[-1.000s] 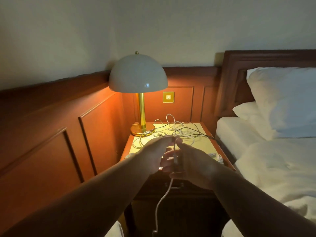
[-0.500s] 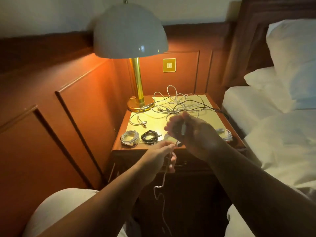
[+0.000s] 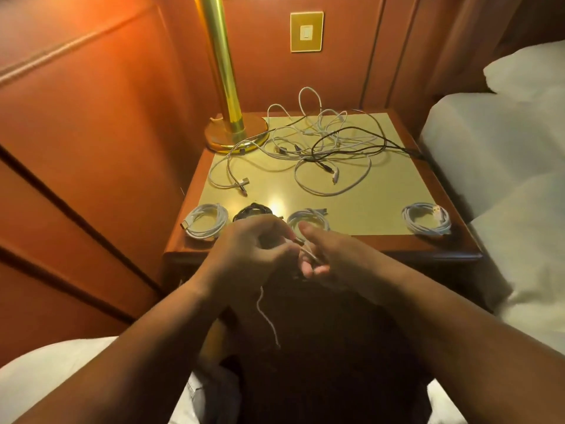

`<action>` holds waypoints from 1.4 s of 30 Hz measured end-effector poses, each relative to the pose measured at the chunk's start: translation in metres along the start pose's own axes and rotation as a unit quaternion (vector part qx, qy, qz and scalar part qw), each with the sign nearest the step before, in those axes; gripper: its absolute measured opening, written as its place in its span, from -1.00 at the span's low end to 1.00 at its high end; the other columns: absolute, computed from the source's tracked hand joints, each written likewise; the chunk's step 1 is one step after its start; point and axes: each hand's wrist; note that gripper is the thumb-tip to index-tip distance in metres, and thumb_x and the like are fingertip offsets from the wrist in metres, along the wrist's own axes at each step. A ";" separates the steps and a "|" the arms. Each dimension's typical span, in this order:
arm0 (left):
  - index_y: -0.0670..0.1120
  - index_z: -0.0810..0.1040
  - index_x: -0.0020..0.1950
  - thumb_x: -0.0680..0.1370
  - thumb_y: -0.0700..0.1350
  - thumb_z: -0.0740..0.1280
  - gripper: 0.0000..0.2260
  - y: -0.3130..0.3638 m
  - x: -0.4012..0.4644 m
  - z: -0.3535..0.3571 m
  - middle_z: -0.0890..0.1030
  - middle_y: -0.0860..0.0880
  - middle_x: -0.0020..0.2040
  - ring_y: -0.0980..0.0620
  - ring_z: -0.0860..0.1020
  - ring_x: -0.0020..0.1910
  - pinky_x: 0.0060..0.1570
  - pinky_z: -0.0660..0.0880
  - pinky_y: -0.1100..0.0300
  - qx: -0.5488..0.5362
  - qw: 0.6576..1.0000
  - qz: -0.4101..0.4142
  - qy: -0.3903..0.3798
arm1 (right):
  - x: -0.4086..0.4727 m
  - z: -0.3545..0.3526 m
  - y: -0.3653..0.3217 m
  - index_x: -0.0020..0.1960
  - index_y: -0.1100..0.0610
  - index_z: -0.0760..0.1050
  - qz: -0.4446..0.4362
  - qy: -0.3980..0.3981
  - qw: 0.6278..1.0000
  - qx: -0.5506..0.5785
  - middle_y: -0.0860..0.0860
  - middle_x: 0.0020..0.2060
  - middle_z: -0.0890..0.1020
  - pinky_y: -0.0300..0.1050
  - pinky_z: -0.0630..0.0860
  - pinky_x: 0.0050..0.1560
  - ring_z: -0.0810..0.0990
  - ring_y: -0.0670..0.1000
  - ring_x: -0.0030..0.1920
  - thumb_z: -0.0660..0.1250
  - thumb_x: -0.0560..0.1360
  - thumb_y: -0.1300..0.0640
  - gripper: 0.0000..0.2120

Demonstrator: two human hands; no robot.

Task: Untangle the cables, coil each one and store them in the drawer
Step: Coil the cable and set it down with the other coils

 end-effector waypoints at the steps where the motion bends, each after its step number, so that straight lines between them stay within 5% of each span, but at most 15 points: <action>1: 0.02 0.64 -0.04 0.51 0.01 0.47 -0.90 -0.001 0.002 0.002 0.67 0.07 -0.12 0.14 0.64 -0.10 -0.11 0.58 0.18 -0.046 0.999 -0.020 -0.006 | 0.002 -0.004 0.002 -0.22 0.11 0.50 0.037 -0.039 0.994 0.096 0.07 -0.40 0.30 -0.13 0.21 -0.39 0.24 -0.03 -0.42 0.01 0.63 -0.28 -0.44; 4: -0.12 0.67 0.01 0.50 0.08 0.44 -0.72 0.001 0.005 0.011 0.69 -0.11 -0.03 -0.04 0.67 0.02 0.14 0.58 -0.12 -0.234 0.966 -0.103 -0.030 | 0.007 -0.015 0.007 -0.18 0.16 0.54 0.029 -0.163 0.943 0.289 0.01 -0.42 0.08 -0.16 0.03 -0.48 0.04 -0.04 -0.47 0.06 0.65 -0.16 -0.50; 7: -0.25 0.60 0.17 0.52 0.11 0.31 -0.55 0.004 0.003 0.020 0.64 -0.23 0.12 -0.12 0.62 0.10 0.24 0.49 -0.16 -0.377 0.906 -0.170 -0.085 | 0.013 -0.013 0.011 -0.04 0.20 0.56 -0.013 -0.236 0.889 0.391 -0.04 -0.50 0.24 -0.23 0.19 -0.53 0.14 -0.08 -0.52 0.11 0.67 -0.05 -0.62; 9: -0.24 0.61 0.16 0.52 0.14 0.26 -0.53 0.007 -0.002 0.024 0.65 -0.18 0.01 -0.15 0.60 0.07 0.24 0.44 -0.19 -0.413 0.886 -0.184 -0.098 | 0.014 -0.004 0.014 -0.02 0.21 0.57 -0.008 -0.248 0.873 0.420 -0.05 -0.50 0.37 -0.26 0.26 -0.50 0.25 -0.12 -0.54 0.12 0.66 -0.04 -0.62; 14: -0.22 0.63 0.06 0.55 0.16 0.25 -0.56 0.015 -0.015 0.028 0.59 -0.02 -0.39 -0.01 0.61 -0.30 -0.11 0.51 0.01 -0.473 0.854 -0.193 -0.100 | 0.003 0.010 0.013 -0.05 0.20 0.60 -0.012 -0.245 0.867 0.434 0.01 -0.40 0.53 -0.24 0.46 -0.36 0.50 -0.08 -0.42 0.10 0.66 -0.06 -0.57; 17: -0.08 0.69 -0.13 0.59 0.03 0.27 -0.73 0.019 -0.023 0.033 0.57 0.00 -0.41 0.10 0.57 -0.43 -0.40 0.52 0.24 -0.526 0.827 -0.181 -0.085 | -0.007 0.013 0.011 0.09 0.22 0.63 -0.027 -0.259 0.847 0.463 0.11 -0.15 0.68 -0.15 0.63 -0.12 0.69 0.04 -0.15 0.13 0.64 -0.04 -0.59; 20: -0.06 0.69 -0.18 0.60 -0.12 0.18 -0.69 0.013 -0.025 0.037 0.62 -0.09 -0.19 0.04 0.62 -0.23 -0.31 0.58 0.23 -0.543 0.821 -0.170 -0.037 | -0.014 0.015 0.013 0.28 0.20 0.57 -0.070 -0.248 0.841 0.476 0.19 0.16 0.65 0.01 0.59 0.14 0.67 0.15 0.12 0.10 0.65 -0.03 -0.58; 22: -0.08 0.69 -0.03 0.62 -0.11 0.20 -0.74 0.013 -0.023 0.035 0.65 -0.13 -0.07 -0.01 0.63 -0.12 -0.16 0.60 0.12 -0.499 0.850 -0.158 -0.051 | -0.019 0.015 0.009 0.33 0.16 0.55 -0.098 -0.202 0.841 0.492 0.16 0.29 0.58 0.05 0.56 0.19 0.62 0.19 0.21 0.10 0.64 -0.04 -0.57; 26: -0.03 0.61 0.09 0.65 -0.17 0.19 -0.80 0.018 -0.025 0.033 0.61 -0.10 -0.17 -0.04 0.62 -0.14 0.10 0.52 -0.09 -0.379 0.891 -0.198 -0.151 | -0.025 0.004 -0.002 0.37 0.06 0.43 -0.189 -0.022 0.830 0.524 0.06 0.33 0.57 0.12 0.46 0.32 0.56 0.19 0.30 0.06 0.61 -0.09 -0.57; 29: 0.15 0.55 0.28 0.67 -0.15 0.21 -0.71 0.023 -0.028 0.037 0.62 -0.04 -0.19 -0.01 0.65 -0.08 0.17 0.52 -0.07 -0.294 0.913 -0.176 -0.224 | -0.023 -0.008 0.004 0.38 0.02 0.41 -0.246 0.067 0.878 0.405 -0.04 0.35 0.55 0.02 0.43 0.39 0.53 0.06 0.35 0.05 0.61 -0.10 -0.58; 32: 0.32 0.45 0.31 0.65 -0.18 0.27 -0.59 0.023 -0.026 0.041 0.55 0.00 -0.23 0.04 0.57 -0.19 0.01 0.54 0.07 -0.240 0.927 -0.162 -0.238 | -0.023 -0.011 0.017 0.35 0.08 0.47 -0.292 0.123 0.947 0.059 -0.05 0.32 0.58 -0.05 0.45 0.37 0.52 -0.07 0.35 0.13 0.64 -0.05 -0.63; 35: 0.24 0.50 0.24 0.64 -0.13 0.29 -0.72 0.017 -0.021 0.037 0.55 0.08 -0.24 0.08 0.48 -0.26 -0.20 0.44 0.11 -0.175 0.953 -0.152 -0.198 | -0.017 -0.010 0.027 0.38 0.00 0.47 -0.268 0.154 0.883 -0.354 0.01 0.13 0.68 -0.10 0.59 0.11 0.61 -0.14 0.13 0.11 0.66 -0.02 -0.65; 40: 0.22 0.57 -0.03 0.62 -0.09 0.33 -0.83 0.018 -0.016 0.024 0.58 0.26 -0.25 0.39 0.52 -0.25 -0.29 0.37 0.48 0.004 0.987 -0.060 -0.146 | -0.018 -0.002 0.021 -0.14 0.00 0.50 -0.085 0.142 0.916 -0.366 -0.07 -0.26 0.56 0.06 0.53 -0.07 0.52 -0.07 -0.23 0.07 0.68 -0.07 -0.66; 42: 0.22 0.59 -0.06 0.59 -0.06 0.37 -0.86 0.013 -0.014 0.022 0.60 0.29 -0.25 0.31 0.55 -0.23 -0.29 0.38 0.46 0.027 0.993 -0.029 -0.108 | -0.016 0.002 0.013 -0.24 0.02 0.47 -0.051 0.098 0.950 -0.291 -0.05 -0.32 0.53 -0.01 0.47 -0.12 0.50 -0.05 -0.28 0.01 0.68 -0.12 -0.56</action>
Point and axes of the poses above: each hand's wrist, its own x-axis towards the middle knuckle, its own z-axis out of the palm, y = z × x
